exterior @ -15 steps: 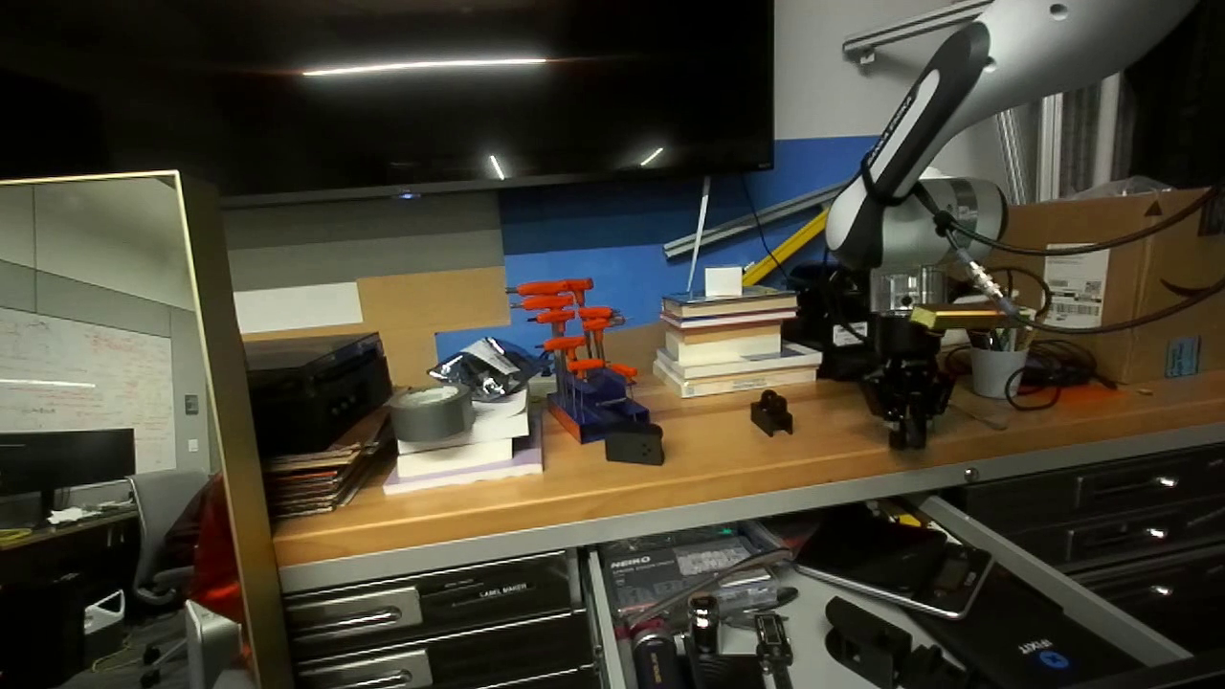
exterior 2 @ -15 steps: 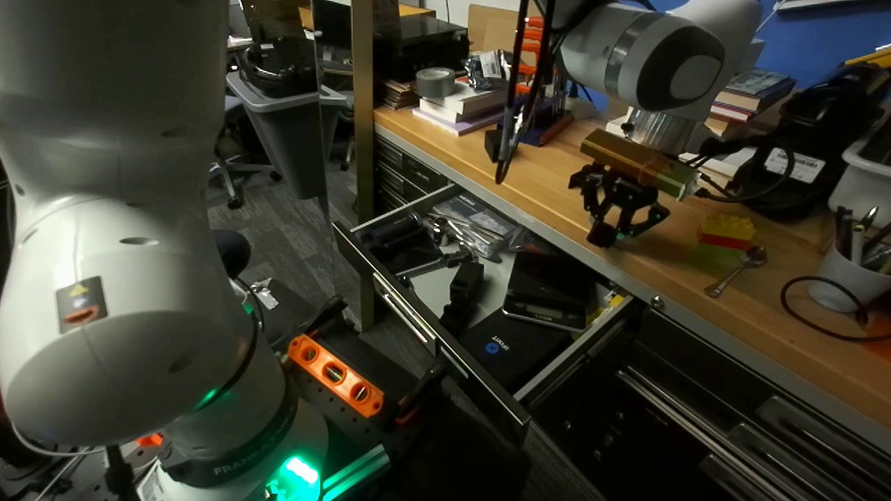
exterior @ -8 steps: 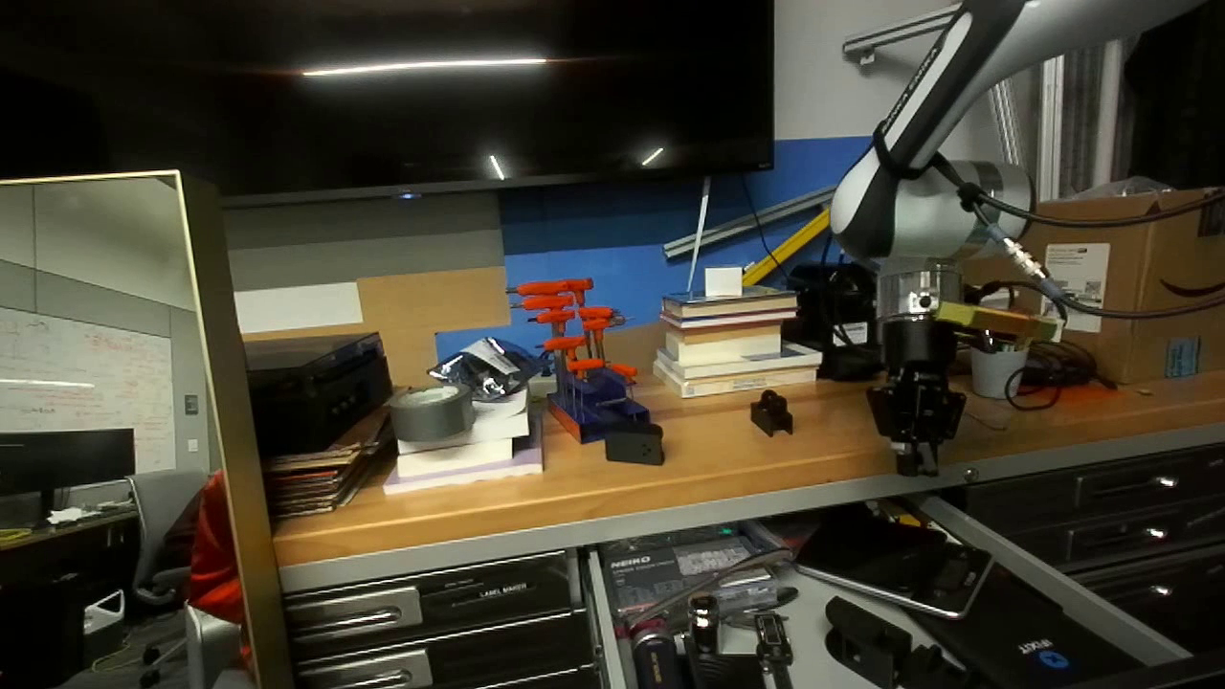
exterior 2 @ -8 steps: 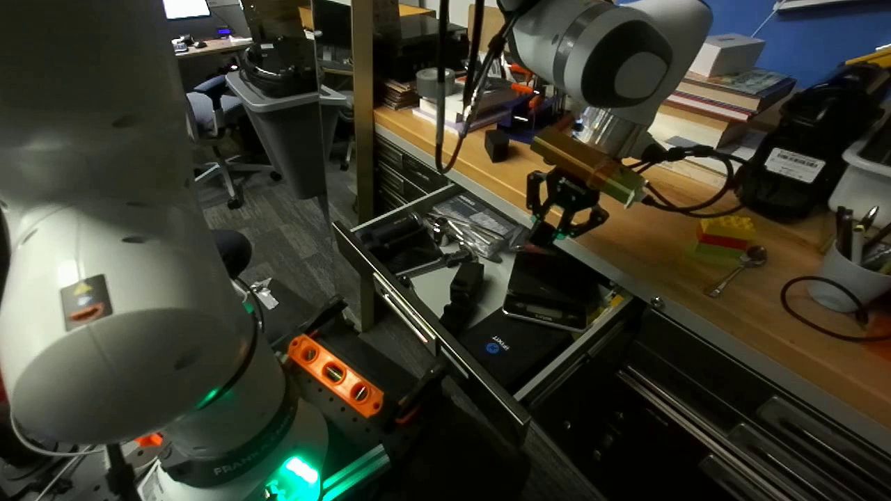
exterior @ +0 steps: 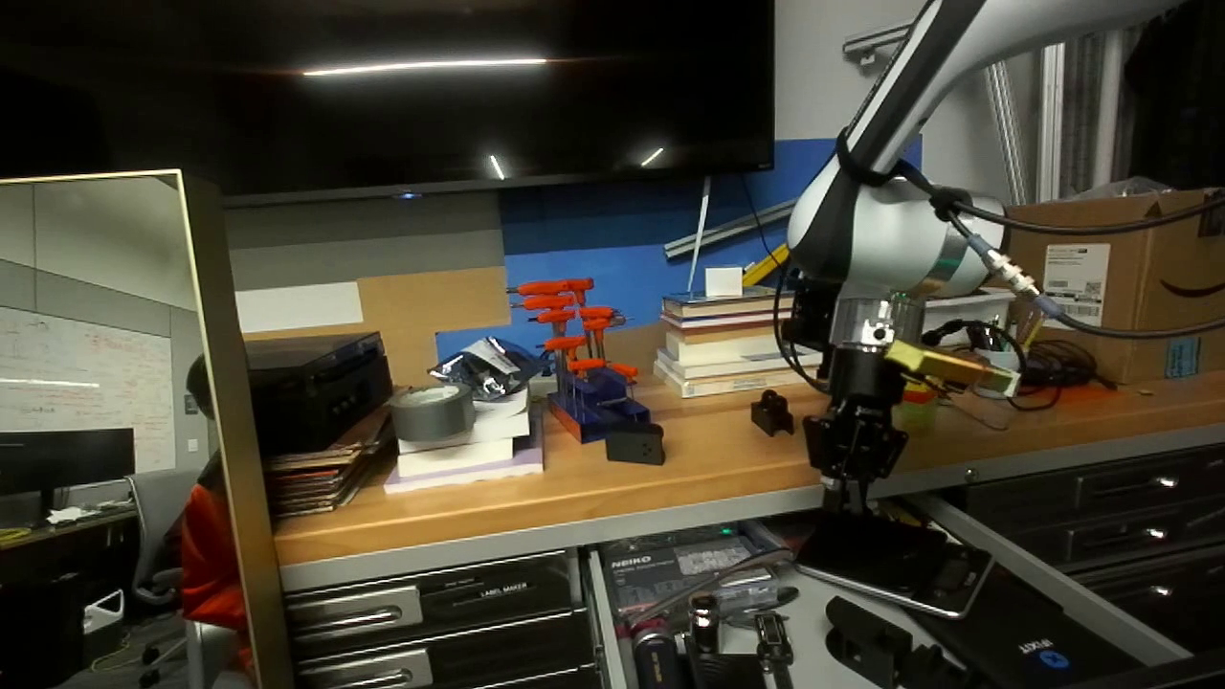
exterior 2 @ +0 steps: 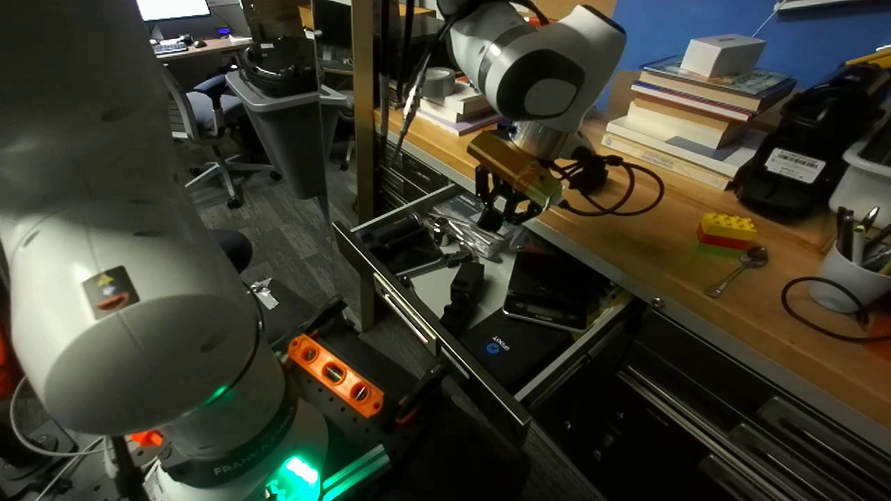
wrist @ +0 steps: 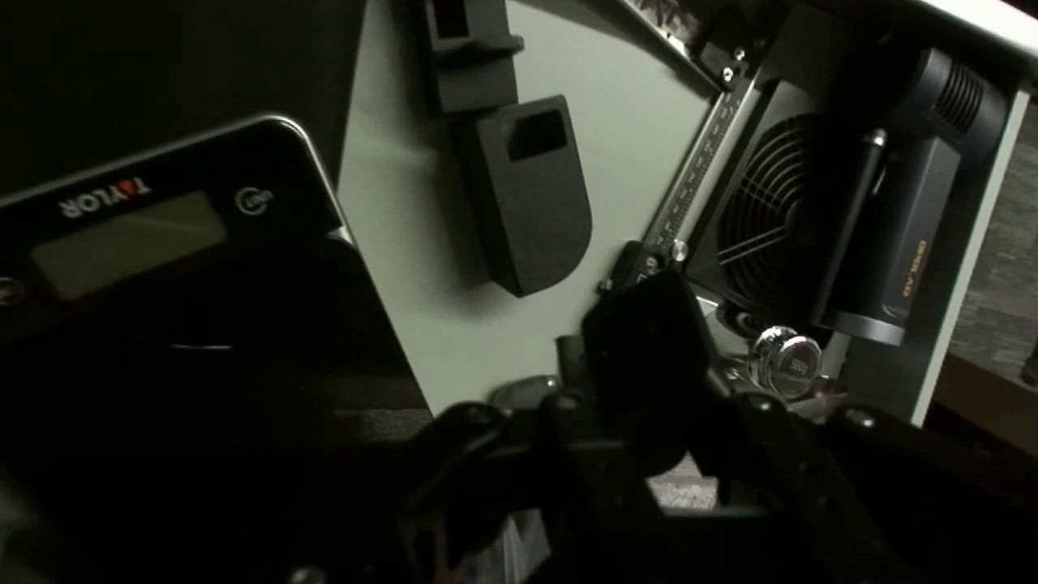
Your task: Place the three black objects inside the open drawer and push the drawer closed
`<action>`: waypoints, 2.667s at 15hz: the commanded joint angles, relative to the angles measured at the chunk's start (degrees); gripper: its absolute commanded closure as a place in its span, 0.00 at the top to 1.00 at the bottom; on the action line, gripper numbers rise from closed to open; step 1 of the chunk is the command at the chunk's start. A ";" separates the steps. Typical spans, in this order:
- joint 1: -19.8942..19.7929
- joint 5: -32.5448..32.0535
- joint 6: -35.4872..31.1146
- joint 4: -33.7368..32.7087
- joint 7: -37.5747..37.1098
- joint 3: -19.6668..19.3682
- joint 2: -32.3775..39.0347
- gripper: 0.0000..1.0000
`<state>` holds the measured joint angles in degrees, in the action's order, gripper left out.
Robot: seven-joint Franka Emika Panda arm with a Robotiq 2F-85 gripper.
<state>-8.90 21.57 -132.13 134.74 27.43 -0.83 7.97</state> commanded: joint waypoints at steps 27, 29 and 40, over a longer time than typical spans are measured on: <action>1.13 21.58 -34.75 0.91 2.36 5.96 18.71 0.19; 1.20 21.45 -34.61 0.44 1.72 5.54 18.94 0.55; 5.82 -11.49 -17.54 -4.49 -22.01 -6.44 8.11 1.00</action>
<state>-3.88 19.43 -158.55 133.16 12.06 -4.09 21.15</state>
